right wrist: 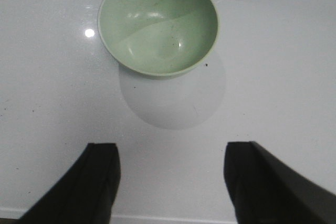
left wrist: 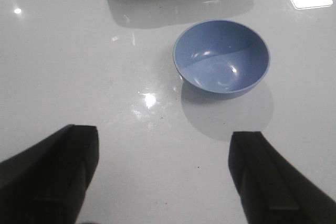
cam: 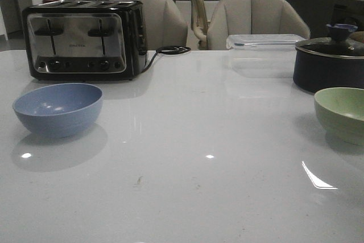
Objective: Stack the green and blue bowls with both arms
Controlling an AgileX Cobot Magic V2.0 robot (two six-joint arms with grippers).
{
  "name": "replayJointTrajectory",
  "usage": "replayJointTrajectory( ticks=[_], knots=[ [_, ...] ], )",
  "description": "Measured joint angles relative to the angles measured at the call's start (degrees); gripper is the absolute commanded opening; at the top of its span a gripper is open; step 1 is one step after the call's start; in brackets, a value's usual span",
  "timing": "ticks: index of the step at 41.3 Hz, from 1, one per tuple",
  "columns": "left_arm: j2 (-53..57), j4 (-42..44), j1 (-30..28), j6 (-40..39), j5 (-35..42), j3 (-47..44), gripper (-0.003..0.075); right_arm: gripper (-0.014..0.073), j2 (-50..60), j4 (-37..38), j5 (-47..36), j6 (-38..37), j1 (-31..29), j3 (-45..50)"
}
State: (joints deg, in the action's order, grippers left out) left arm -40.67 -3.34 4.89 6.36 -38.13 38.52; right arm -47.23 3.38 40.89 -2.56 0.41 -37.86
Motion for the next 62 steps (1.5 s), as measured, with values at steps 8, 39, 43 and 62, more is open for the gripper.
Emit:
replayJointTrajectory(
  ticks=[8, 39, 43, 62],
  knots=[
    [-0.4, -1.7, 7.3, 2.7, 1.7, 0.0, 0.0582, 0.0559, -5.8, 0.1, 2.8, -0.6, -1.7, -5.4],
    [-0.4, -1.9, 20.6, 3.2, 2.3, 0.0, 0.0581, 0.0559, -48.7, -19.0, 8.7, 15.9, -17.8, -31.8],
    [-0.4, -1.9, 20.6, 3.2, 2.3, 0.0, 0.0581, 0.0559, -52.8, -20.0, 7.6, 16.8, -17.8, -33.2],
    [-0.4, -1.9, 20.6, 3.2, 2.7, 0.0, 0.0581, 0.022, -62.7, -20.2, 7.2, 17.8, -17.8, -37.8]
  ],
)
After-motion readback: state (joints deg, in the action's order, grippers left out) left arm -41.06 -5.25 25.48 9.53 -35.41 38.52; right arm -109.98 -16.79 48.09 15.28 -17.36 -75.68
